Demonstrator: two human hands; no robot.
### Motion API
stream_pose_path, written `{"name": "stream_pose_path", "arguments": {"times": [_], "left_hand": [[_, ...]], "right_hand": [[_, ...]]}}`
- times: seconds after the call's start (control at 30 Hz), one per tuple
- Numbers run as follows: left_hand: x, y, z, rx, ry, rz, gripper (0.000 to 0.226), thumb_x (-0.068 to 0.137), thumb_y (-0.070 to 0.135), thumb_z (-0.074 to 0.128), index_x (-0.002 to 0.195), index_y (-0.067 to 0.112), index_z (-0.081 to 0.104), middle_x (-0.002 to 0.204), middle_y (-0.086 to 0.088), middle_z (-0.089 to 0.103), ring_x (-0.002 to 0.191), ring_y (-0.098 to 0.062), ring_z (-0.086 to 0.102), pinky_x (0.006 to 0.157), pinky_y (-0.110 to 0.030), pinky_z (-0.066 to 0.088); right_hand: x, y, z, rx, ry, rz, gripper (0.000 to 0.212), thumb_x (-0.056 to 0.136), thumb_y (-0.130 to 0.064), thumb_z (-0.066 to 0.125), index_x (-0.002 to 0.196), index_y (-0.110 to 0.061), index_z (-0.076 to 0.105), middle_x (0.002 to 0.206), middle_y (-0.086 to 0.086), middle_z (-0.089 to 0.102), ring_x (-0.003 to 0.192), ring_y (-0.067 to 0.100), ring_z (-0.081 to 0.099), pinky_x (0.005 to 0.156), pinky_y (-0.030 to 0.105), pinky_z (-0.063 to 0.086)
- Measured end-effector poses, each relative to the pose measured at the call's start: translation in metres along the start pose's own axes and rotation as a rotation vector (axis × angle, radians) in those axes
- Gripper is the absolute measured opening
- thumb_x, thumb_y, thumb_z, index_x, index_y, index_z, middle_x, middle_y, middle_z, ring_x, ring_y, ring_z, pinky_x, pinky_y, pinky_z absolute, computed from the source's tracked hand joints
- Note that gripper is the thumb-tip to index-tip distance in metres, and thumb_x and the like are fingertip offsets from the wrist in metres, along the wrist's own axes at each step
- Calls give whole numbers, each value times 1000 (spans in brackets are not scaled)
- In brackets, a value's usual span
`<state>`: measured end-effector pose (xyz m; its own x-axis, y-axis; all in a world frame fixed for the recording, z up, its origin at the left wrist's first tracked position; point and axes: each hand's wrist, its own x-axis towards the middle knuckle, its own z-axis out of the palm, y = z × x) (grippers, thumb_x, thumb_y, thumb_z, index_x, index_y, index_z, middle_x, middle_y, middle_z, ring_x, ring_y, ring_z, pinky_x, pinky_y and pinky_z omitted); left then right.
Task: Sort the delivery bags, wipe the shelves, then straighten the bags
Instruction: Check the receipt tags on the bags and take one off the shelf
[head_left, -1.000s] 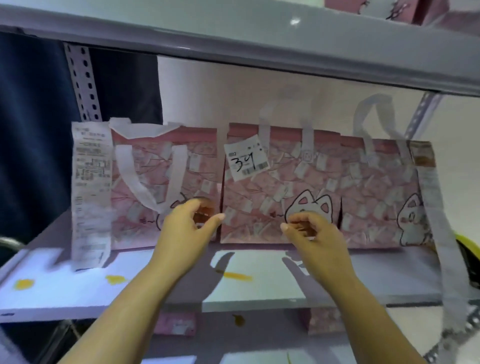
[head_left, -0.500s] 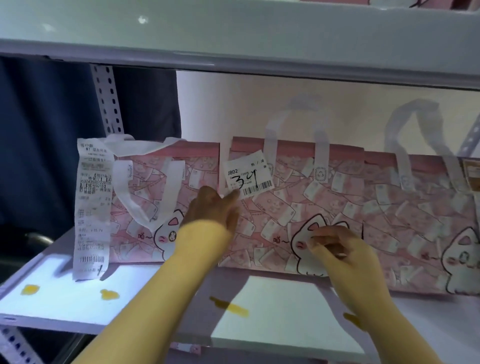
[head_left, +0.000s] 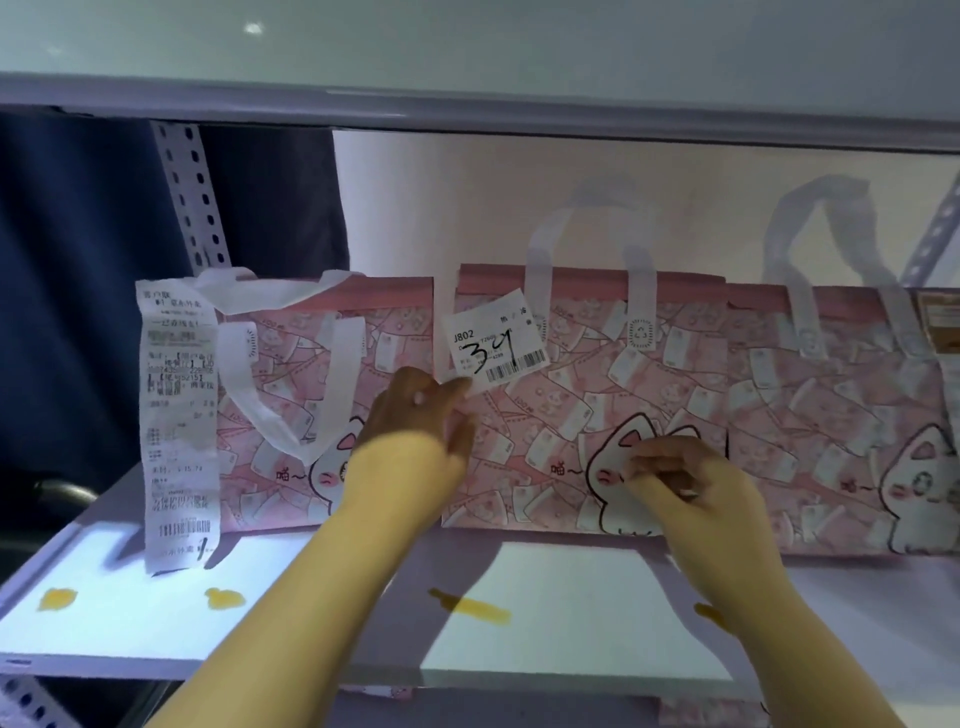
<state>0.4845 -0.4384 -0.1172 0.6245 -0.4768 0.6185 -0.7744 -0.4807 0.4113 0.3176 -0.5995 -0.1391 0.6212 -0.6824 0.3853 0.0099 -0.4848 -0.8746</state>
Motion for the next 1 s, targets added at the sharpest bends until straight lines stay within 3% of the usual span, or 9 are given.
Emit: {"name": "stream_pose_path", "arguments": {"times": [0.13,0.3,0.47,0.67,0.87,1.0], "left_hand": [[-2,12,-12,-66,23,56,36,82,28,62,118,20,62,113,-8,53,103,-28,53,76,-31,46],[-6,30,-15,-172,-29,146,28,80,29,61,106,23,65,102,-2,60,77,-20,59,68,-30,47],[-15,56,3,-256,-83,166,26,81,38,62,100,21,66,84,7,63,67,-13,60,61,-26,45],[-25,106,42,-256,-148,191,20,80,36,66,95,22,68,76,12,62,67,3,55,59,-13,40],[-34,177,89,-335,-158,130,13,81,39,63,90,30,64,78,22,58,72,8,55,57,-7,36],[-46,221,122,-391,-164,100,8,82,37,64,89,34,62,79,21,59,81,10,53,60,-3,39]], "right_hand": [[-9,-3,-5,-10,88,6,10,82,-19,67,88,-28,65,76,-21,67,74,-8,60,58,6,45],[-15,6,-24,-127,159,-1,8,82,-25,69,87,-28,63,78,-12,67,71,-1,61,61,8,46],[-20,19,-59,-138,194,-12,5,81,-25,70,83,-27,66,74,-9,67,67,0,60,59,9,45],[-19,35,-122,-195,209,-67,9,82,-26,68,82,-34,63,77,-14,67,72,0,60,62,12,47],[-4,57,-205,-326,254,-159,14,81,-31,69,87,-40,59,84,-17,66,76,-1,61,62,17,51],[6,84,-253,-344,269,-100,21,81,-34,68,97,-40,55,99,-19,61,86,-1,58,66,20,50]]}}
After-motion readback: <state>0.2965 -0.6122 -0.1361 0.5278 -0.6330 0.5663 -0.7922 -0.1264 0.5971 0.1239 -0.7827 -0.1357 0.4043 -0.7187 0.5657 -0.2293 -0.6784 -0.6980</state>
